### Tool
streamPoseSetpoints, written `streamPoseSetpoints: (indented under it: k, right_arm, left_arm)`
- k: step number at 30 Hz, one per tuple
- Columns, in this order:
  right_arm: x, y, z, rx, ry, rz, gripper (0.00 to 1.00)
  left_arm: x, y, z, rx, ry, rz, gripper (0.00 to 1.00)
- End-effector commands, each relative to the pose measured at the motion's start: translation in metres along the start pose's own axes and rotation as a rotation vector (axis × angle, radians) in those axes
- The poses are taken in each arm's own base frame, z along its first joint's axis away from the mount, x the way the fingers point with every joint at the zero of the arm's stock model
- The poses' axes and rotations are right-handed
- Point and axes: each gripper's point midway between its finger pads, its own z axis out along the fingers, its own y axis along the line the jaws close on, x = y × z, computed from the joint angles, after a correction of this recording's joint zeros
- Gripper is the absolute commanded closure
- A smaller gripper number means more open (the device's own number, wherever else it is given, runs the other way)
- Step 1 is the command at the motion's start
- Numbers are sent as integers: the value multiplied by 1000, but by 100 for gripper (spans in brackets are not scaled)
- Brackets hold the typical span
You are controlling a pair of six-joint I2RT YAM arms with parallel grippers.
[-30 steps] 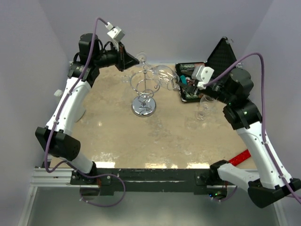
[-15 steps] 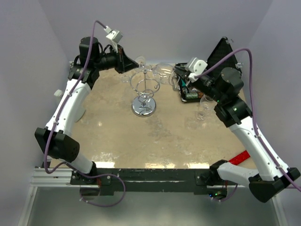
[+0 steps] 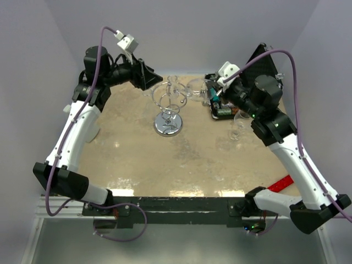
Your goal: Take the wine glass off the wine glass rack
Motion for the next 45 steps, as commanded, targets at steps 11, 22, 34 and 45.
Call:
streamPoseSetpoints:
  k: [11,22,34,45]
  right_arm:
    - [-46,-33,-17,87,-107,2,100]
    - [-63,-62,-60,169,14,-60,100]
    - [-3,-54,-120,188,321,-61,100]
    - [48,-14,-137,59,461,-29,100]
  left_arm:
    - [-21,12,2,-34,-53,84,29]
    - [-61,19,-11,-88,-130,189,29]
    - [-76,25,-3,-84,-153,212,28]
    - [-66,27,-3,-88,-138,197,28]
